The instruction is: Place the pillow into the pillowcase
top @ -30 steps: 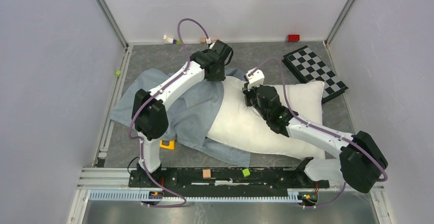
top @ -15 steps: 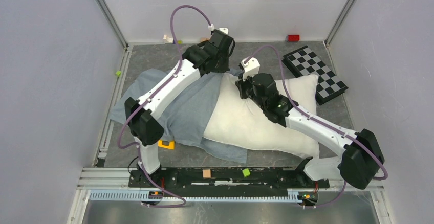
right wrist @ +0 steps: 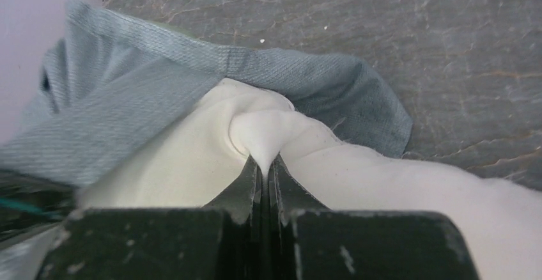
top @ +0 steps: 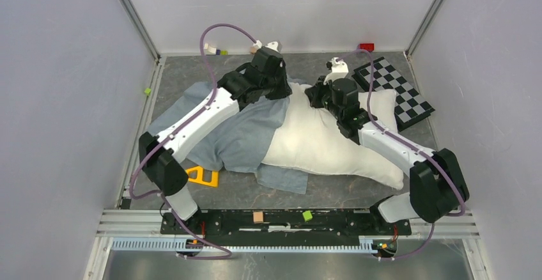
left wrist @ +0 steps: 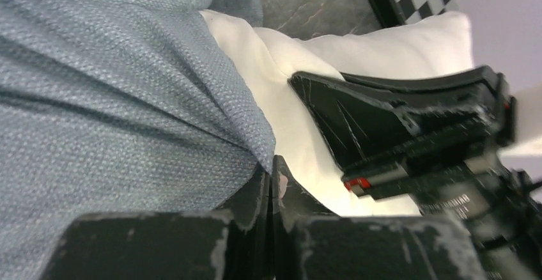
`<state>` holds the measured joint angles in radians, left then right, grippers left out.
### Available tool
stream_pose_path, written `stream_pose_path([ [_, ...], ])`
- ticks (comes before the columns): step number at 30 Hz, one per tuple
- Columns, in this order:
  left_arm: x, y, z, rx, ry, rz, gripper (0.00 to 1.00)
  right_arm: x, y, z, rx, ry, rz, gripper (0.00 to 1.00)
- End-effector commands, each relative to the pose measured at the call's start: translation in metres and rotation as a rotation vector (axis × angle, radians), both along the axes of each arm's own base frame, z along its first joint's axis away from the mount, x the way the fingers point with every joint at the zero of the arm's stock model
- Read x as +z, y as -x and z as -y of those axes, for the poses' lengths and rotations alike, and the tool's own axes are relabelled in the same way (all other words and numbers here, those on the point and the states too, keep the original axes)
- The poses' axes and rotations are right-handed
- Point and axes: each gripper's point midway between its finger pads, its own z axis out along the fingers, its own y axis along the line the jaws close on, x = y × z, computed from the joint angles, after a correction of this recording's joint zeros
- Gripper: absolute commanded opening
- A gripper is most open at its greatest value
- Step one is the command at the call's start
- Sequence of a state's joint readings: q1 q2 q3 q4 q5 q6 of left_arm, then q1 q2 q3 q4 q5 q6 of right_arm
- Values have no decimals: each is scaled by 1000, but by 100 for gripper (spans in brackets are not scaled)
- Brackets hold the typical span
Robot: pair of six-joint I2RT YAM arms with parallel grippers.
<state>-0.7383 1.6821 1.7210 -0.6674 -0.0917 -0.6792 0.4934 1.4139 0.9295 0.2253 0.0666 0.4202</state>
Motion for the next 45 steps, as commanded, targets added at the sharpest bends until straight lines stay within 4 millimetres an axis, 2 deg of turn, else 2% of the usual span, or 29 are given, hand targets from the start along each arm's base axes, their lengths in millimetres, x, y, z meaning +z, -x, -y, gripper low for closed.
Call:
stream_pose_path([
  [1,-29,0,42,-92,71,-79,8,8,-6,-9,-17,-147,51,0],
  [3,-48,-8,49,-114,39,-113,10,0,-6,-9,-10,-110,31,0],
  [5,-58,-18,50,-114,8,-116,13,7,-3,-6,4,-75,52,0],
  [6,-59,-22,49,-110,4,-113,14,15,0,-5,18,-55,73,5],
  [11,-57,-50,42,-67,0,-96,15,59,17,5,67,82,153,67],
  [12,-60,-54,41,-62,-6,-99,15,67,23,8,71,105,174,84],
  [14,-60,-62,41,-61,-11,-94,15,72,37,8,106,173,194,98],
  [18,-66,-73,43,-61,-14,-93,15,58,69,-8,209,337,232,98],
  [22,-70,-82,50,-58,13,-91,15,12,107,-23,303,584,244,98],
  [25,-70,-83,58,-67,37,-101,14,-30,118,-21,329,708,216,98],
  [28,-69,-81,61,-70,48,-99,15,-62,115,-18,313,756,183,98],
  [29,-67,-80,62,-76,53,-99,15,-71,113,-18,309,773,170,98],
  [31,-60,-78,63,-84,64,-93,17,-75,106,-18,268,776,156,98],
  [32,-52,-76,62,-90,71,-82,21,-73,103,-21,247,760,148,97],
  [33,-44,-74,61,-95,74,-69,25,-65,99,-25,235,740,154,91],
  [34,-37,-72,58,-97,70,-60,34,-55,95,-30,223,708,163,79],
  [35,-27,-69,53,-97,66,-46,43,-45,93,-34,208,673,170,60],
  [36,-20,-66,47,-90,53,-31,55,-35,90,-39,200,633,175,36],
  [38,2,-56,25,-51,28,7,75,-20,87,-48,203,575,167,3],
  [39,10,-52,14,-30,19,23,81,-13,86,-53,203,548,161,0],
  [42,39,-31,-21,33,13,85,95,-1,83,-63,205,480,136,0],
  [44,49,-16,-39,60,7,100,99,8,80,-70,207,427,129,0],
  [45,53,-7,-49,75,4,107,99,4,80,-70,213,431,102,0],
])
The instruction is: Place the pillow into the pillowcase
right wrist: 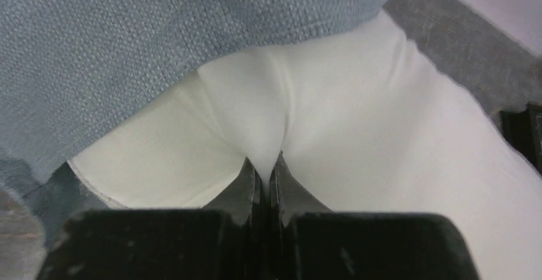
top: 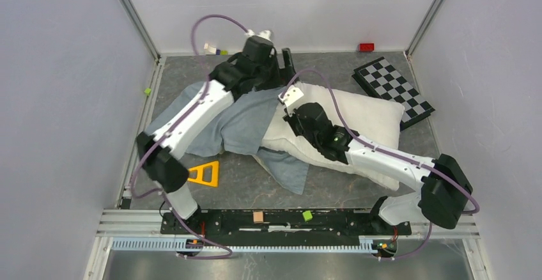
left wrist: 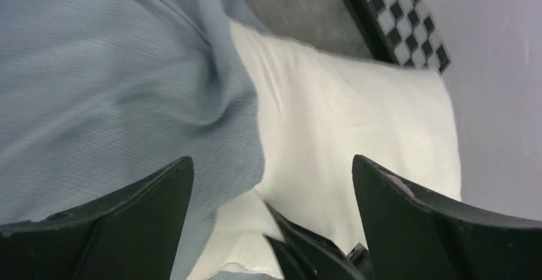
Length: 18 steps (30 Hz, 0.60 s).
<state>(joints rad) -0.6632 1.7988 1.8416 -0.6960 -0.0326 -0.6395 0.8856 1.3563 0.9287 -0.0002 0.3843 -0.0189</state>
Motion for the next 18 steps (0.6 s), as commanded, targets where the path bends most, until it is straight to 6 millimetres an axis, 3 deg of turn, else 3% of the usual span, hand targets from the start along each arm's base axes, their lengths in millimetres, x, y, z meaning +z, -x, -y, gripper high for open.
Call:
stream_pose_path([
  [1,61,38,-54,88,13,126,99,29,-10,-18,-21,-144,-40,0],
  [5,32,78,-90,147,-24,69,96,37,-17,-27,-33,-166,-69,0],
  [9,-29,122,-114,167,-67,-38,88,47,-22,-34,-36,-178,-82,0],
  [12,-76,148,-116,154,-67,-118,83,53,-24,-37,-32,-194,-82,0],
  [15,-107,160,-117,172,-102,-151,82,58,-26,-40,-24,-209,-86,0],
  [18,-124,153,-128,258,-141,-128,83,62,-28,-43,-18,-216,-92,0],
])
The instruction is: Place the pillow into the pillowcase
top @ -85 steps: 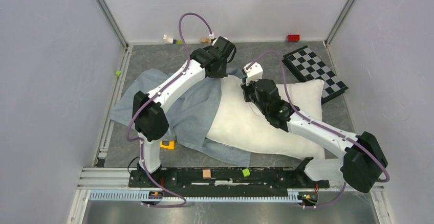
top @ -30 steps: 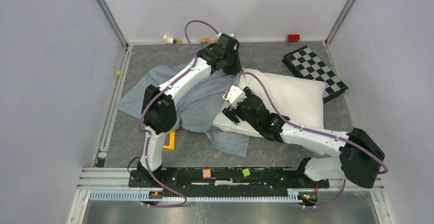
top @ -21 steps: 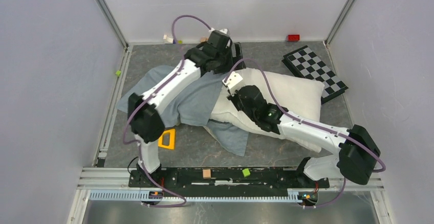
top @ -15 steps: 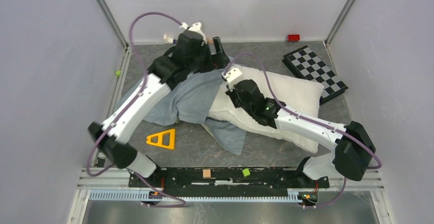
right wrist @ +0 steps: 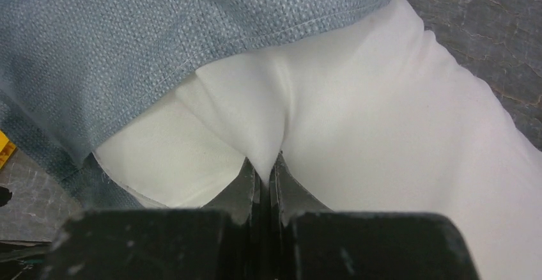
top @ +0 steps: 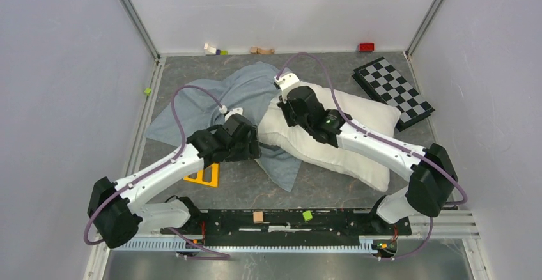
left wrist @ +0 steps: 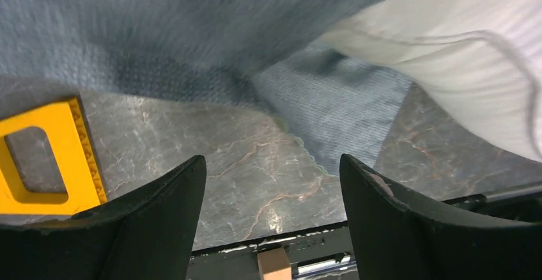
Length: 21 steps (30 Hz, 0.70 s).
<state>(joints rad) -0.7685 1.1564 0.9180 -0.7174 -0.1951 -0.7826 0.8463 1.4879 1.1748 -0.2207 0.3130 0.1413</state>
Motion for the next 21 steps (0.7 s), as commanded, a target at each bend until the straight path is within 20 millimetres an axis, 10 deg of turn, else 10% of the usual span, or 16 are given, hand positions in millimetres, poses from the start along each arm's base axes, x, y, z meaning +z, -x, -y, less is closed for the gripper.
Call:
stream_pose_path([
  [1,2,-24,-4,171,27,110,83,54,-13,-22,13,-150,72,0],
  [7,-13,-48,4,269,83,184,79,65,-15,-22,3,-167,79,0],
  [14,-6,-64,26,210,105,279,48,104,-28,-14,-59,-198,109,0],
  [18,76,-46,58,20,190,386,5,133,-32,-13,-98,-232,118,0],
  [21,182,-16,103,-210,301,541,2,142,-35,-8,-161,-251,118,0],
])
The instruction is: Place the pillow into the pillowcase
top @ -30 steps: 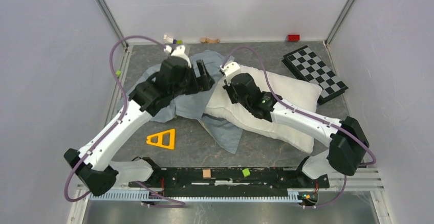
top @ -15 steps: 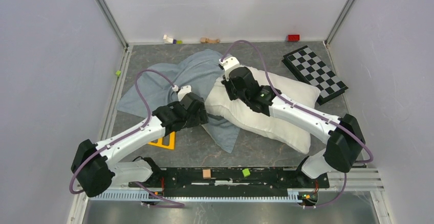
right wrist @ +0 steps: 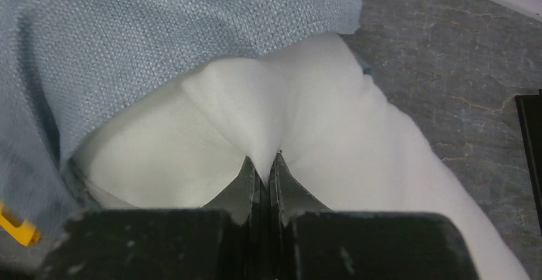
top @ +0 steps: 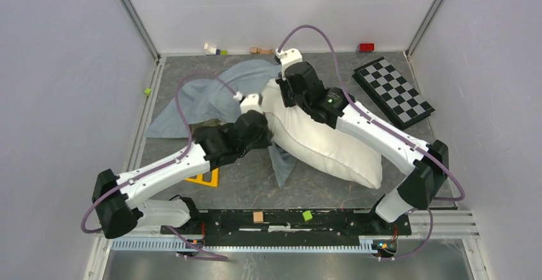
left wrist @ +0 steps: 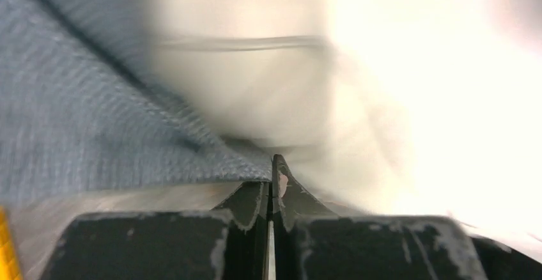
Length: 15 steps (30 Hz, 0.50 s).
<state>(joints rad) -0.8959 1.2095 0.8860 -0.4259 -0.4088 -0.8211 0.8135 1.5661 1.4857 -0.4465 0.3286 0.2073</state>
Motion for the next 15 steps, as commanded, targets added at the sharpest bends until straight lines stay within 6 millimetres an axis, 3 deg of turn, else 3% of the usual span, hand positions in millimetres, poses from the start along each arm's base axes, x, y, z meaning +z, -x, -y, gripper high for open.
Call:
stream_pose_path([
  [1,190,29,69,-329,206,339,2,83,-13,-2,-110,-201,146,0],
  [2,216,33,73,-363,231,368,2,81,-15,1,-132,-206,145,0],
  [5,254,37,83,-440,260,437,2,79,-17,2,-163,-221,136,0],
  [11,254,7,84,-434,280,425,3,76,-14,7,-194,-260,124,0],
  [15,254,-4,89,-448,294,403,2,85,-8,19,-220,-276,142,0],
])
